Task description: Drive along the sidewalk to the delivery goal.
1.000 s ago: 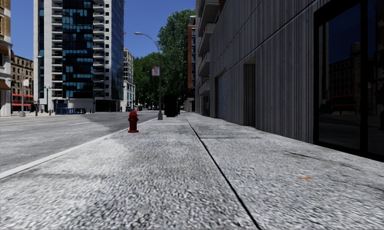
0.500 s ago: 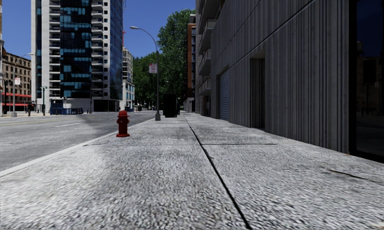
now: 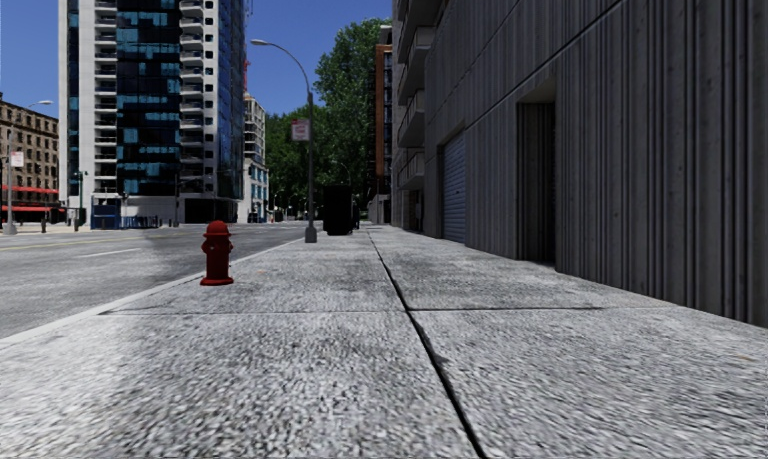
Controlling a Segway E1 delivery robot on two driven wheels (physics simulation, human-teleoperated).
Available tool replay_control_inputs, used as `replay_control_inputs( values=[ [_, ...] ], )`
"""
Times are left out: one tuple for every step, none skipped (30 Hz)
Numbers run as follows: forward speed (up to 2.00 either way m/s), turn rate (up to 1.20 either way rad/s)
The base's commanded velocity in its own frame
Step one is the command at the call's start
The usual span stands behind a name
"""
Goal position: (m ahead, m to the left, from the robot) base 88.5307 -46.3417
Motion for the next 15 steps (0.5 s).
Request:
replay_control_inputs(
  values=[
    [2.0,0.0],
    [2.0,0.0],
    [2.0,0.0],
    [2.0,0.0],
    [2.0,0.0],
    [2.0,0.0],
    [2.0,0.0],
    [2.0,0.0],
    [2.0,0.0],
    [2.0,0.0],
    [2.0,0.0],
    [2.0,0.0],
    [2.0,0.0],
    [2.0,0.0],
    [2.0,0.0]
  ],
)
